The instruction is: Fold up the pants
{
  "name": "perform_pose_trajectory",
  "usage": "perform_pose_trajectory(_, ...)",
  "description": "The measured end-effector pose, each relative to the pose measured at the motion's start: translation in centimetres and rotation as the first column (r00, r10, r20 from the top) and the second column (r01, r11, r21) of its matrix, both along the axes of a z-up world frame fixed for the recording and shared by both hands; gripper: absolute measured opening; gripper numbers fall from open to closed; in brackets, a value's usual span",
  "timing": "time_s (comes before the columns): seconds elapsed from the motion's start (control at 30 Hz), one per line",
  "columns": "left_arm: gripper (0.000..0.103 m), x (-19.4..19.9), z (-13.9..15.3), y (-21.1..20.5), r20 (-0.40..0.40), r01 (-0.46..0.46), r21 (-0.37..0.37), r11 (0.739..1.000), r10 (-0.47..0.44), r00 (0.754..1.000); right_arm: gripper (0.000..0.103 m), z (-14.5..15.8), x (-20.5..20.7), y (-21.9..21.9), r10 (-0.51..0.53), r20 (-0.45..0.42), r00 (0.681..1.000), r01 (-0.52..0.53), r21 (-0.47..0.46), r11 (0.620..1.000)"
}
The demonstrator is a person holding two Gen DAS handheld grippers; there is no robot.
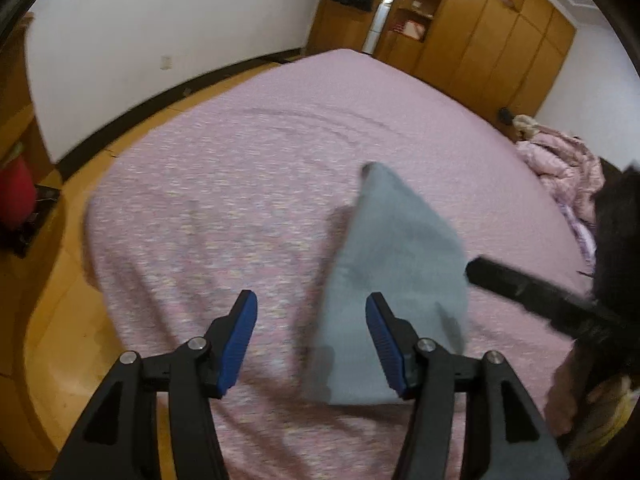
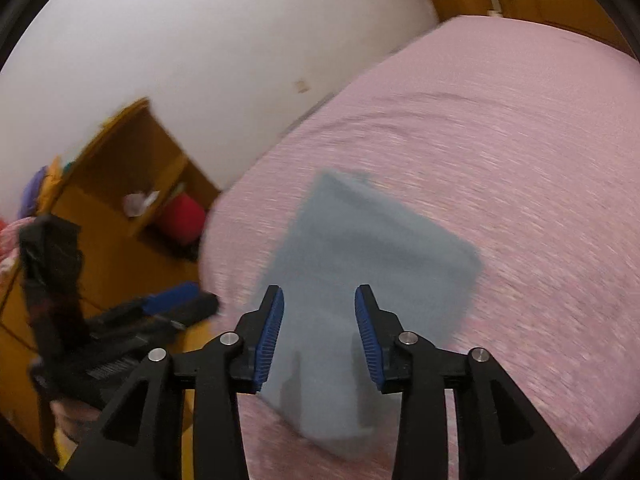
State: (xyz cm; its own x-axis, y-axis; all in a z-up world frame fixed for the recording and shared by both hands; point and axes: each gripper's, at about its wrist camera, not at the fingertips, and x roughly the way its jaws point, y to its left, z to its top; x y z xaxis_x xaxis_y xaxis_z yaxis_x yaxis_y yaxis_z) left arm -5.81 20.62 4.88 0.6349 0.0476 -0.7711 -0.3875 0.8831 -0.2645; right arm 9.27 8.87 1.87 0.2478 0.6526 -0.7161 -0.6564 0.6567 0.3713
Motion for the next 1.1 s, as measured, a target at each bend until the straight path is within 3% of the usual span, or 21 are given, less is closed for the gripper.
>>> perform_pose_trajectory(0.1, 0.068, 1.5, -0.5, -0.7, -0.007, 0.049, -0.037, 0.998, -0.049, 0.999, 0.055, -1.6, 0.5, -2.0, -0.075, -0.040, 0.996, 0.074, -0.020, 0.997)
perform_pose_trajectory(0.27, 0.069, 5.2, -2.2, -1.9, -0.087, 0.149, -0.008, 0.989, -0.149, 0.985, 0.056, -4.7, 1.6, -3.1, -0.105, -0.169, 0.980, 0.103, -0.020, 0.995)
perform_pose_trajectory(0.43, 0.071, 7.5, -5.1, -1.2, -0.162, 0.203, -0.028, 0.979, -0.205, 0.965, 0.056, -7.4, 1.9, -2.2, -0.076, -0.250, 0.965, 0.072, -0.024, 0.997)
perform_pose_trajectory(0.57, 0.086, 8.4, -6.8, 0.1, -0.139, 0.228, -0.103, 0.968, -0.241, 0.961, 0.056, -9.0, 2.3, -1.8, -0.038, -0.317, 0.948, 0.058, 0.054, 0.997)
perform_pose_trajectory(0.7, 0.088, 8.7, -7.5, 1.7, -0.081, 0.253, -0.182, 0.950, -0.271, 0.959, 0.057, -9.5, 2.5, -1.3, -0.024, -0.314, 0.949, 0.064, 0.119, 0.991)
perform_pose_trajectory(0.77, 0.084, 8.8, -7.4, 1.5, -0.078, 0.277, -0.175, 0.945, -0.294, 0.953, 0.055, -9.6, 2.3, -0.9, -0.012, -0.303, 0.953, 0.057, 0.139, 0.989)
perform_pose_trajectory(0.87, 0.058, 9.0, -7.4, 1.0, -0.024, 0.323, -0.247, 0.914, -0.339, 0.940, 0.041, -9.5, 2.2, -0.1, 0.020, -0.297, 0.955, 0.024, 0.143, 0.990)
perform_pose_trajectory(0.97, 0.050, 8.8, -7.3, 0.8, 0.004, 0.313, -0.275, 0.909, -0.324, 0.946, 0.030, -8.6, 2.6, 0.0, 0.038, -0.306, 0.951, 0.020, 0.181, 0.983)
perform_pose_trajectory(1.03, 0.040, 8.4, -6.9, 1.0, 0.035, 0.294, -0.331, 0.897, -0.300, 0.953, 0.030, -7.6, 2.6, -0.4, 0.045, -0.284, 0.958, 0.010, 0.189, 0.982)
perform_pose_trajectory(1.1, 0.039, 8.0, -6.3, 1.0, 0.063, 0.287, -0.371, 0.883, -0.285, 0.956, 0.030, -6.3, 2.6, -1.1, 0.061, -0.257, 0.965, -0.008, 0.201, 0.980)
